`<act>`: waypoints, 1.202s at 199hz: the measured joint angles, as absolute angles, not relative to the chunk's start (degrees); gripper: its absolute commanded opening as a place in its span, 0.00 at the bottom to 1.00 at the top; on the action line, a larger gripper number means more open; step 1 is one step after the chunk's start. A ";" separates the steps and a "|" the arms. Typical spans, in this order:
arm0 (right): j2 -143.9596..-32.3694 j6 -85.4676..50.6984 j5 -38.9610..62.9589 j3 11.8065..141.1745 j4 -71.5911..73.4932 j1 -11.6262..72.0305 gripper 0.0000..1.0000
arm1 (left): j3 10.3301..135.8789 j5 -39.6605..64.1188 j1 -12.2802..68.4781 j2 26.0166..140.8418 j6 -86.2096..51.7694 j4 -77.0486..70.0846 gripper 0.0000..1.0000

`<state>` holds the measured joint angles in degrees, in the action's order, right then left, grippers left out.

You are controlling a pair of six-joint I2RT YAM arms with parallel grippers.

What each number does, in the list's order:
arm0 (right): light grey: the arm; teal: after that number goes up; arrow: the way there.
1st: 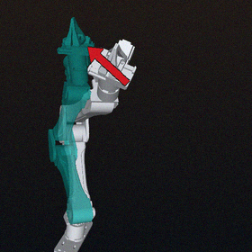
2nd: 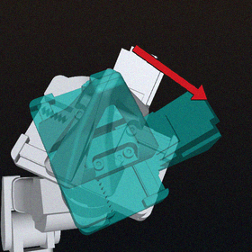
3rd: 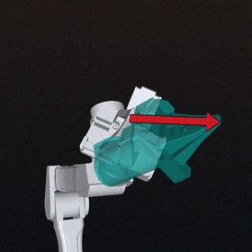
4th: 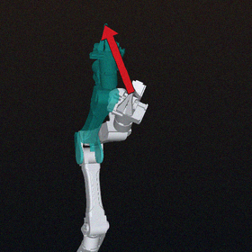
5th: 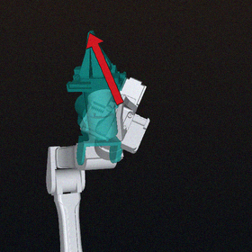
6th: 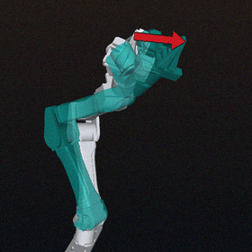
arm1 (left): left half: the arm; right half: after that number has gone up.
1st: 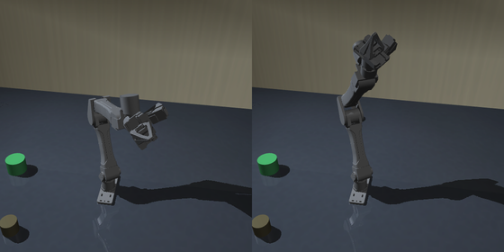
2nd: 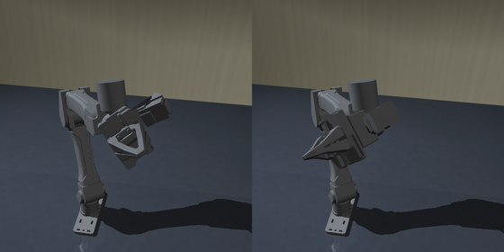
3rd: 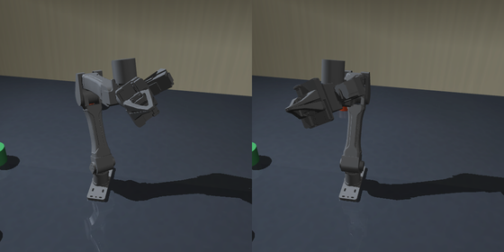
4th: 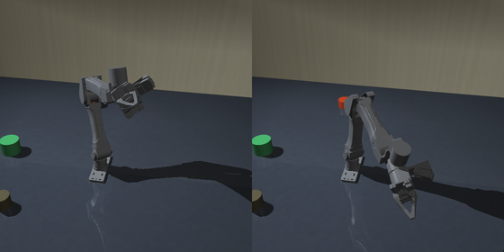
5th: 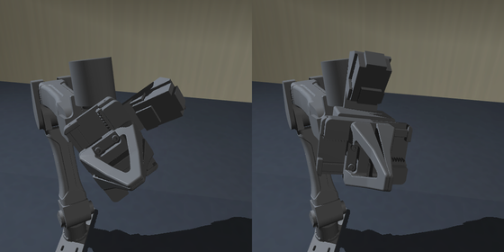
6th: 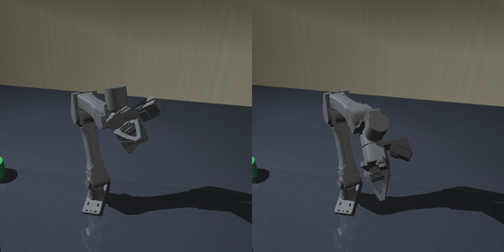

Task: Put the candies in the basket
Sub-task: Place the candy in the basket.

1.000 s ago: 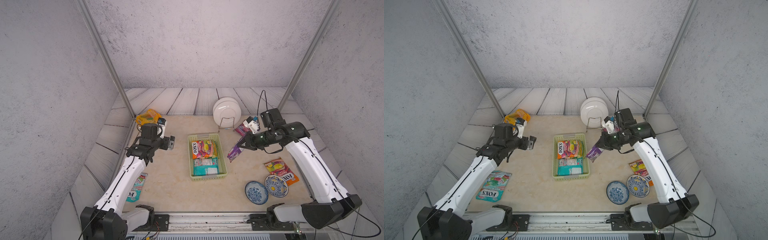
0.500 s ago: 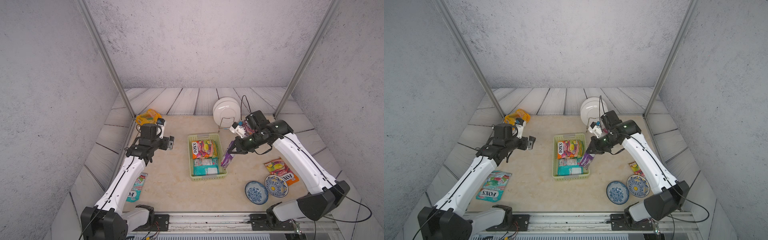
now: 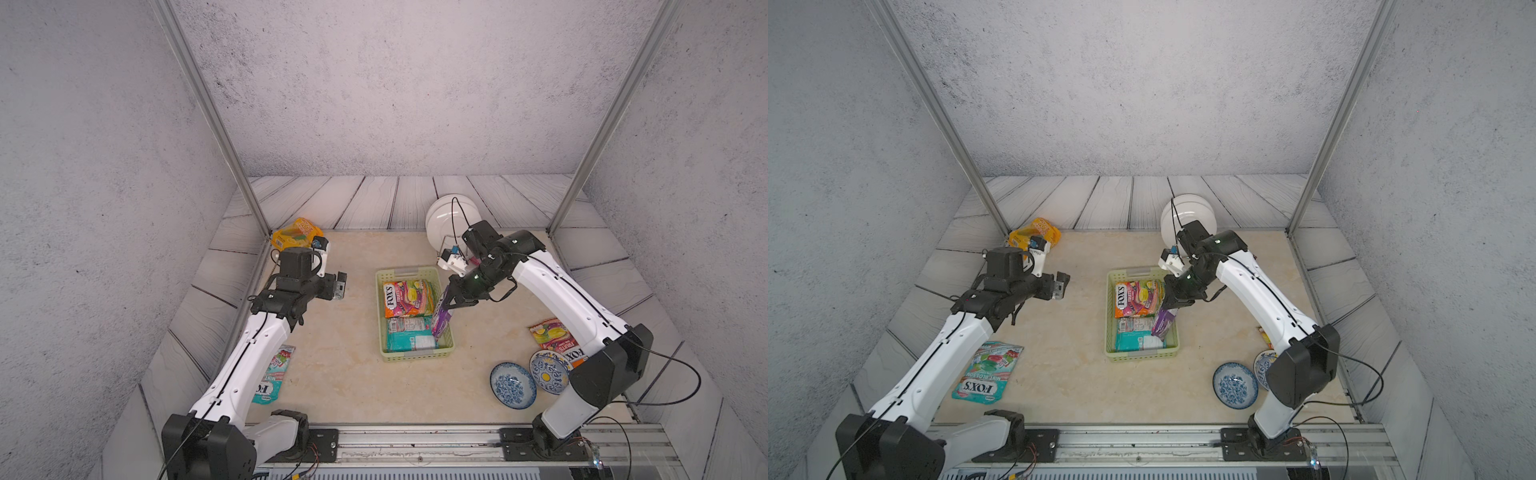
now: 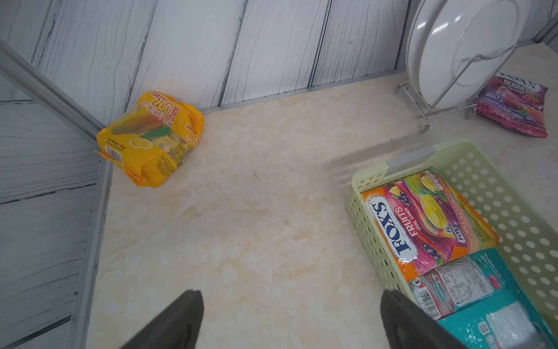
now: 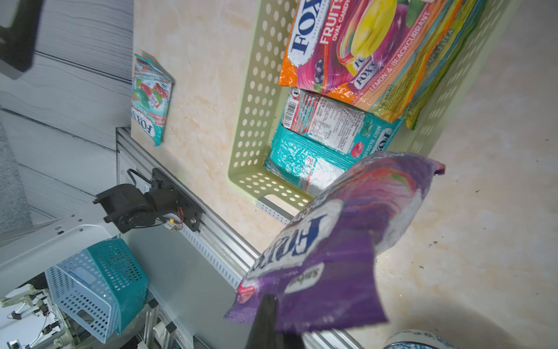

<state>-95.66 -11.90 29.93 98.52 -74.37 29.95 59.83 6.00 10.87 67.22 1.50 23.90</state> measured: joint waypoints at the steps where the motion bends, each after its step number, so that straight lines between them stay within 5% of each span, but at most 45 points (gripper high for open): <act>1: -95.72 -11.88 29.85 98.52 -74.39 29.98 0.00 | 59.83 6.00 10.87 67.22 1.50 23.88 0.98; 178: -108.49 -15.59 26.55 106.00 -74.83 39.57 0.00 | 59.20 6.94 10.61 67.22 1.32 23.53 0.98; 204: -111.28 -18.48 26.65 109.32 -72.55 40.56 0.21 | 59.18 6.92 10.61 67.22 1.30 23.49 0.98; 239: -113.71 -20.01 26.83 115.26 -71.05 41.78 0.34 | 59.18 6.90 10.59 67.20 1.30 23.51 0.98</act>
<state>-113.71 -20.01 26.83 115.26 -71.05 41.78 59.18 6.90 10.59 67.20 1.30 23.51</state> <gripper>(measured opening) 0.312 0.980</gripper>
